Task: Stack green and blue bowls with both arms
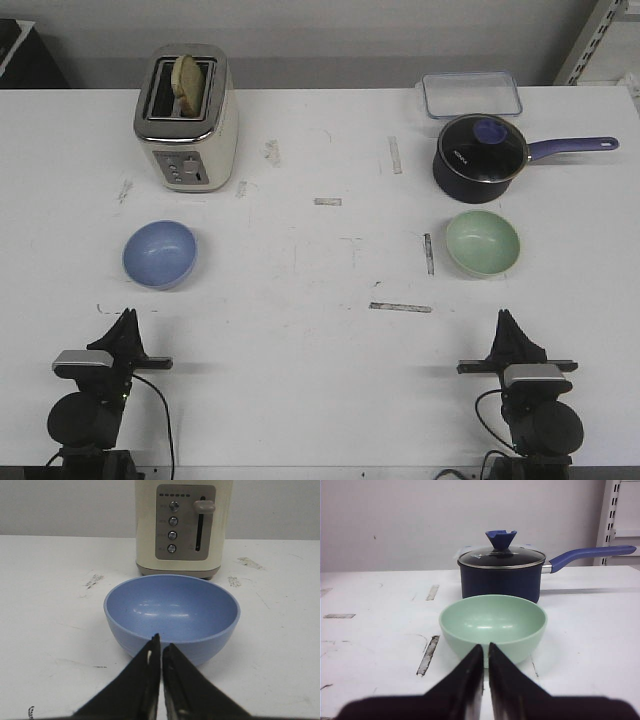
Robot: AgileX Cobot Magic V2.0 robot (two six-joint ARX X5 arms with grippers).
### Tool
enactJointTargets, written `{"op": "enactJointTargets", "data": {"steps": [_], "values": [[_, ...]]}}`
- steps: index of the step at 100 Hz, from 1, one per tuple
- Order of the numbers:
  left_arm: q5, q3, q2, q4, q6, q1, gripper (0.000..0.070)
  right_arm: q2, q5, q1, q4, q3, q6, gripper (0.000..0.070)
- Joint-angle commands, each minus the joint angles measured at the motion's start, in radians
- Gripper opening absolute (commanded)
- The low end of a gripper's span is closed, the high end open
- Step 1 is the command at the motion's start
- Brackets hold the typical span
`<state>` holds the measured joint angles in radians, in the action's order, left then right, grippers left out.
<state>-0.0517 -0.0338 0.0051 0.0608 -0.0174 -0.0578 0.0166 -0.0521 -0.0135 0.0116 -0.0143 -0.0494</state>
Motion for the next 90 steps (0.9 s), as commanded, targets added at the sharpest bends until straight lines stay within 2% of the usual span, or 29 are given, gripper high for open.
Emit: {"op": "enactJointTargets", "data": {"steps": [1,71,90], "values": [[-0.001,0.021,-0.002,0.016,-0.002,-0.001,0.0001,0.002,0.000,-0.001,0.011,0.002,0.005,0.0005],[-0.001,0.021,-0.002,0.014,-0.002,-0.001,0.0001,0.002,0.000,-0.001,0.012,0.002,0.005,0.0005],[-0.001,0.021,-0.002,0.016,-0.002,-0.001,0.0001,0.002,-0.002,0.000,0.061,0.002,0.001,0.0005]]}}
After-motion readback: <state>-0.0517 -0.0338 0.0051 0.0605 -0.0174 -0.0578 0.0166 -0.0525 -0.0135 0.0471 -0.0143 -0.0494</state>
